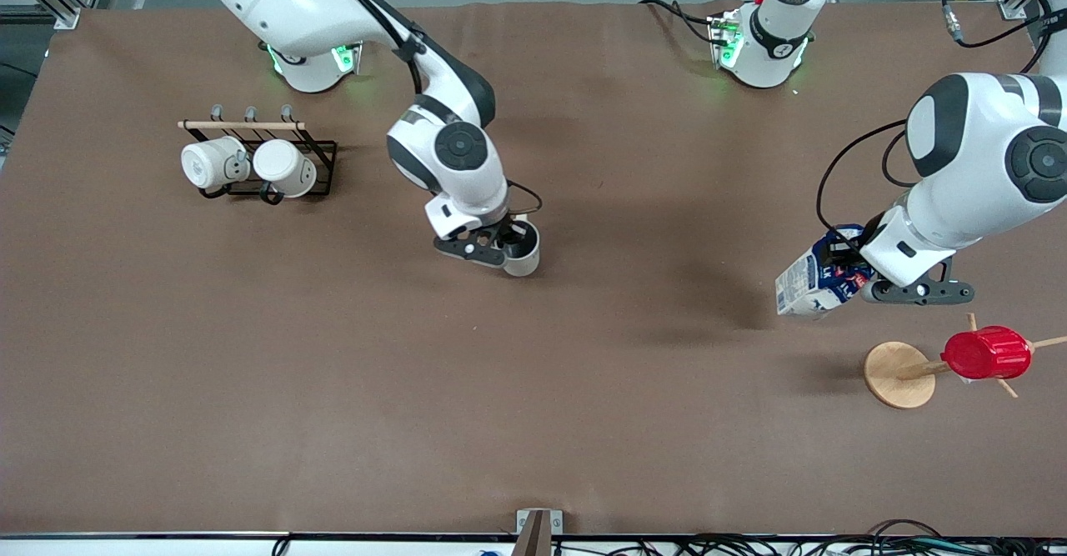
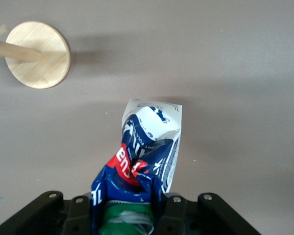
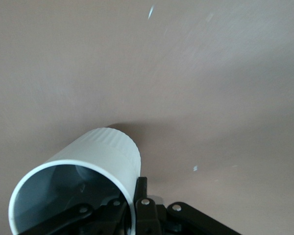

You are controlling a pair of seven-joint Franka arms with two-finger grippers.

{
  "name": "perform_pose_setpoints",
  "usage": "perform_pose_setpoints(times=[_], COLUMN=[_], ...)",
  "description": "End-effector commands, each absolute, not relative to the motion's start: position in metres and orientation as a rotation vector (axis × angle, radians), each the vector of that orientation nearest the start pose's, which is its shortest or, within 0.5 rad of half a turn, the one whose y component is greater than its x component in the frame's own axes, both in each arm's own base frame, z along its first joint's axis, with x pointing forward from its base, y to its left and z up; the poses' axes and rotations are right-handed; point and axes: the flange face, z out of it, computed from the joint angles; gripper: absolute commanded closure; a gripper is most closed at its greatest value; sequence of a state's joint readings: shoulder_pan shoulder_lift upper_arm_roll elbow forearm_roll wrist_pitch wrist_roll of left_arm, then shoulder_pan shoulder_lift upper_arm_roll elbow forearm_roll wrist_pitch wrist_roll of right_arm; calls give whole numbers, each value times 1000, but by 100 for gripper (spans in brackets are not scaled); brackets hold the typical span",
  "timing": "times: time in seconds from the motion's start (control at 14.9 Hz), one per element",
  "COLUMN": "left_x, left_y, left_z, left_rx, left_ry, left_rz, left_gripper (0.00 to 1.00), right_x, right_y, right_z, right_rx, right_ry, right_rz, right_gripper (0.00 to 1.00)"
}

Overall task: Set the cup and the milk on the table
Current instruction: 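Carry the mug to center with the right gripper while the left gripper lifts milk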

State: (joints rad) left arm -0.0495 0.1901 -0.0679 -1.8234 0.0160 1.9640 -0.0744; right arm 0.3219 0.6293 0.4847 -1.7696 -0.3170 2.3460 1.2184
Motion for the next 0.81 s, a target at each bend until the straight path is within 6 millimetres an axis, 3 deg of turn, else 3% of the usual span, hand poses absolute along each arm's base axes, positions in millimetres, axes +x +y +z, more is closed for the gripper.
perform_pose_setpoints(times=[0.0, 0.2, 0.27, 0.34, 0.4, 0.47, 0.54, 0.6, 0.74], left_x=[603, 603, 604, 605, 606, 606, 603, 599, 587], left_y=[-101, -147, -165, -186, -208, -231, -255, -275, -318], left_z=[431, 430, 430, 428, 425, 422, 414, 408, 395], left_rx=[-3146, -3148, -3147, -3141, -3134, -3131, -3131, -3128, -3123], left_ry=[69, 54, 72, 85, 74, 46, 6, -21, -54], left_rz=[107, 134, 159, 193, 222, 242, 266, 277, 307], left_gripper=[91, 90, 90, 90, 90, 90, 90, 90, 90], right_x=[479, 473, 472, 472, 473, 469, 467, 480, 491], right_y=[465, 469, 470, 470, 470, 474, 479, 466, 444], right_z=[237, 225, 223, 223, 224, 233, 248, 265, 320], right_rx=[-3049, -3068, -3072, -3072, -3070, -3060, -3039, -3027, -3054], right_ry=[398, 357, 349, 349, 355, 348, 332, 369, 409], right_rz=[8, 5, 4, 4, 6, 15, 16, 4, -21], right_gripper=[100, 97, 88, 57, 8, 0, 0, 0, 0])
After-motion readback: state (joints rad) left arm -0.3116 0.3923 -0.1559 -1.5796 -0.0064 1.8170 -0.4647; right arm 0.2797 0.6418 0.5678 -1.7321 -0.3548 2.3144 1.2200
